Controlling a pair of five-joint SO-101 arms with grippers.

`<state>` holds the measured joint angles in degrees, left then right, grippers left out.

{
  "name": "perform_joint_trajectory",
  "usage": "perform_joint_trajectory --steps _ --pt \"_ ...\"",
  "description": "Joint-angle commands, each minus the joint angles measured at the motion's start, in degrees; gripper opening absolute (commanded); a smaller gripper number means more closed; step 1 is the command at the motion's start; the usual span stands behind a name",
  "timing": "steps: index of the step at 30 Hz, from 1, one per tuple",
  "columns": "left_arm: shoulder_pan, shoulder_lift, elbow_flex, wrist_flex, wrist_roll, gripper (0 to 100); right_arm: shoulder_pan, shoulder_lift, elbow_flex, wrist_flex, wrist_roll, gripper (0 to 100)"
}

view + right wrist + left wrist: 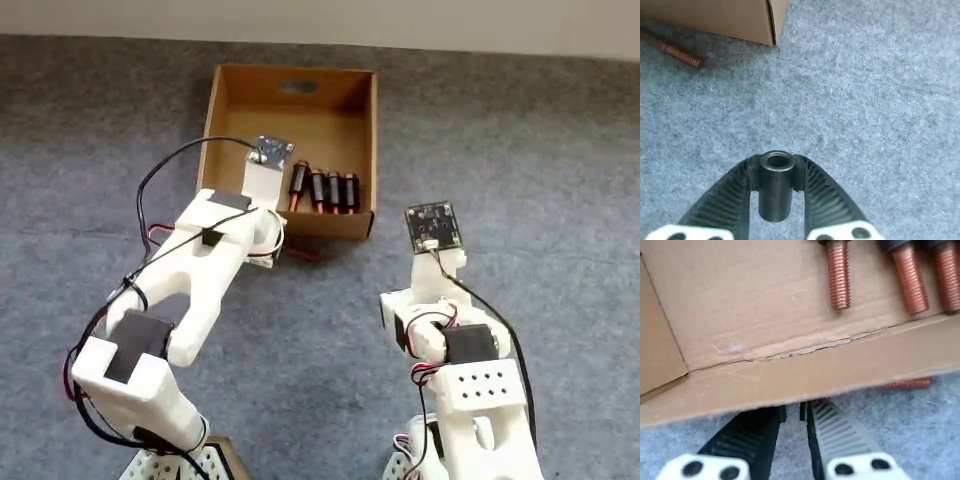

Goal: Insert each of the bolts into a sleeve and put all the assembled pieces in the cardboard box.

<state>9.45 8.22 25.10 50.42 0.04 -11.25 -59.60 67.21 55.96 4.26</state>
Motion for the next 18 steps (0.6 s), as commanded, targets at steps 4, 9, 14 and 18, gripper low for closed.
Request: perform_joint_trajectory --steps 4,9,14,18 --pt "1.3 -12.3 5.6 2.3 -6.9 1 -0.6 -0.9 -0.3 -1.0 -0.2 0.5" --pt "1.3 -21.8 14.8 2.3 -20.3 1 -0.6 -0.9 -0.3 -1.0 -0.2 0.5" --pt "1.7 -28.4 22.1 2.3 -31.2 1 -0.6 -0.9 -0.3 -1.0 -0.2 0.5" --pt "2.3 -30.9 24.5 2.3 -31.3 6 -0.6 -0.9 -0.3 -1.0 -0.2 0.5"
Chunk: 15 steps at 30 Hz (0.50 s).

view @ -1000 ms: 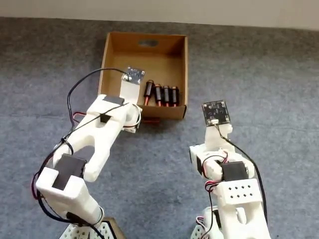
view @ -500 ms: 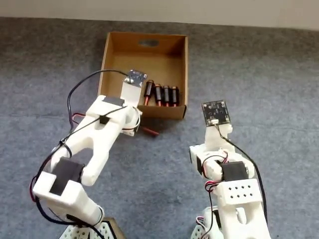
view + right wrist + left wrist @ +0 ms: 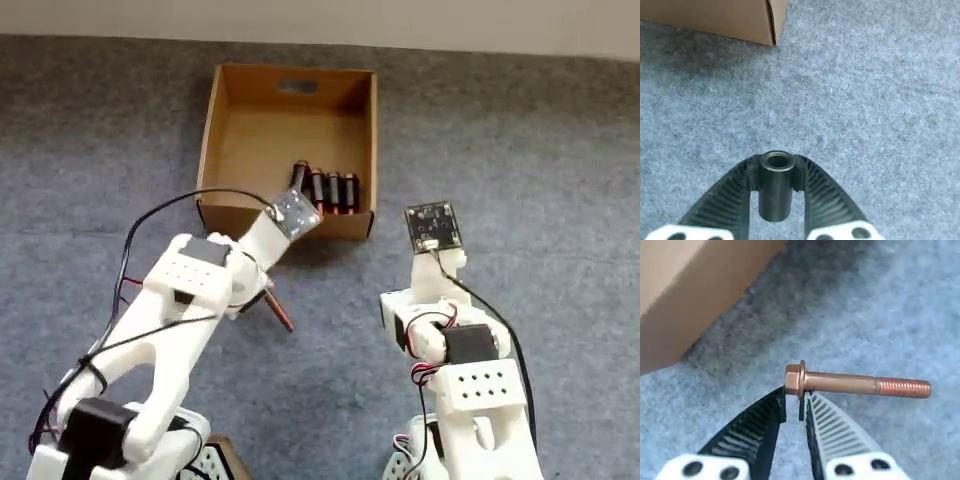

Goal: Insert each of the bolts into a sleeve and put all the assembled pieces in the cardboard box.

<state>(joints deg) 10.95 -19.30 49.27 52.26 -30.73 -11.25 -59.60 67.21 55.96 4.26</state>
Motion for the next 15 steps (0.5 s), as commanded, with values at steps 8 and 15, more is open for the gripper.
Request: perform_joint_trajectory --steps 8,15 --pt "2.2 -3.9 0.1 0.4 10.3 13 -0.6 -0.9 -0.3 -1.0 -0.2 0.5" --pt "5.7 -3.5 0.4 0.1 48.4 13 -0.6 -0.9 -0.3 -1.0 -0.2 0.5"
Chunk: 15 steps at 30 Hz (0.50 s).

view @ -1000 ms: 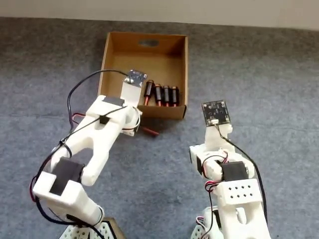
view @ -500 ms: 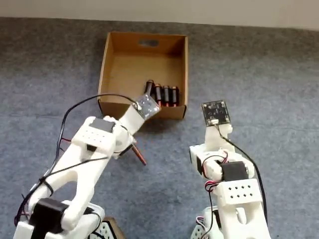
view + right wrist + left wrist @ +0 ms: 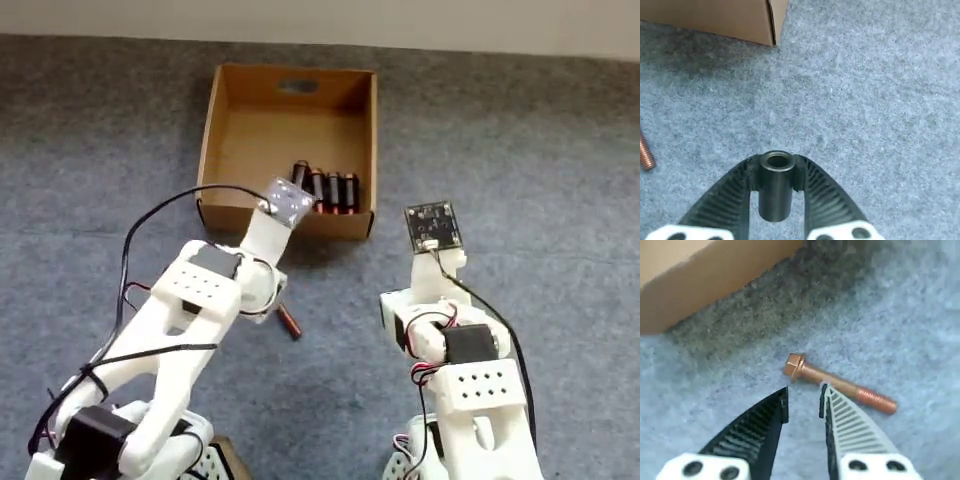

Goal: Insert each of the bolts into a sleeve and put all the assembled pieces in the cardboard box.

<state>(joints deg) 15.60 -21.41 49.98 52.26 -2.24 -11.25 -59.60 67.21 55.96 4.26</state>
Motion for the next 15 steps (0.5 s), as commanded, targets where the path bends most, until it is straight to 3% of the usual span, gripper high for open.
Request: perform_joint_trajectory --steps 1,4,15 --pt "1.0 -1.4 -0.3 0.0 26.9 13 -0.6 -0.9 -0.3 -1.0 -0.2 0.5" --pt "1.1 -1.4 -0.5 0.0 40.0 13 -0.6 -0.9 -0.2 -1.0 -0.2 0.5" --pt "0.8 -1.3 0.7 -0.3 40.8 13 -0.6 -1.0 -0.2 -0.9 -0.2 0.5"
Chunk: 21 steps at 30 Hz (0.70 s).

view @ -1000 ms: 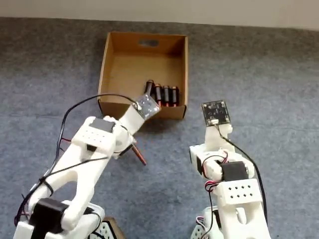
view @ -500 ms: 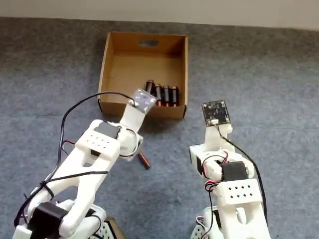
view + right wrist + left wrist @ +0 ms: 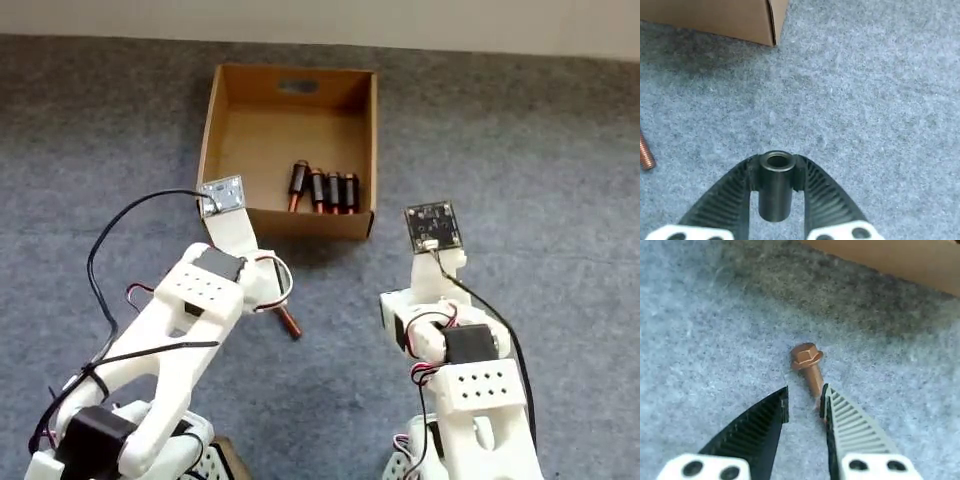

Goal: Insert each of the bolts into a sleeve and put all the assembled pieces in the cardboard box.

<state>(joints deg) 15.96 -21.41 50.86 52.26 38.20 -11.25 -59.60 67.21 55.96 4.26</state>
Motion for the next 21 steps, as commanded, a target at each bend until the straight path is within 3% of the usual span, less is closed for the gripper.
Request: perform_joint_trajectory --steps 1,15,21 --pt "0.4 -1.2 -0.2 -1.2 0.4 13 -0.6 -1.0 -0.2 -0.9 -0.2 0.5" --pt "0.7 16.7 -6.9 -4.1 3.9 13 -0.6 -1.1 -0.2 -0.8 -0.1 0.5" --pt "0.7 17.8 -8.3 -4.0 3.7 12 -0.6 -1.1 -0.2 -0.8 -0.1 0.5"
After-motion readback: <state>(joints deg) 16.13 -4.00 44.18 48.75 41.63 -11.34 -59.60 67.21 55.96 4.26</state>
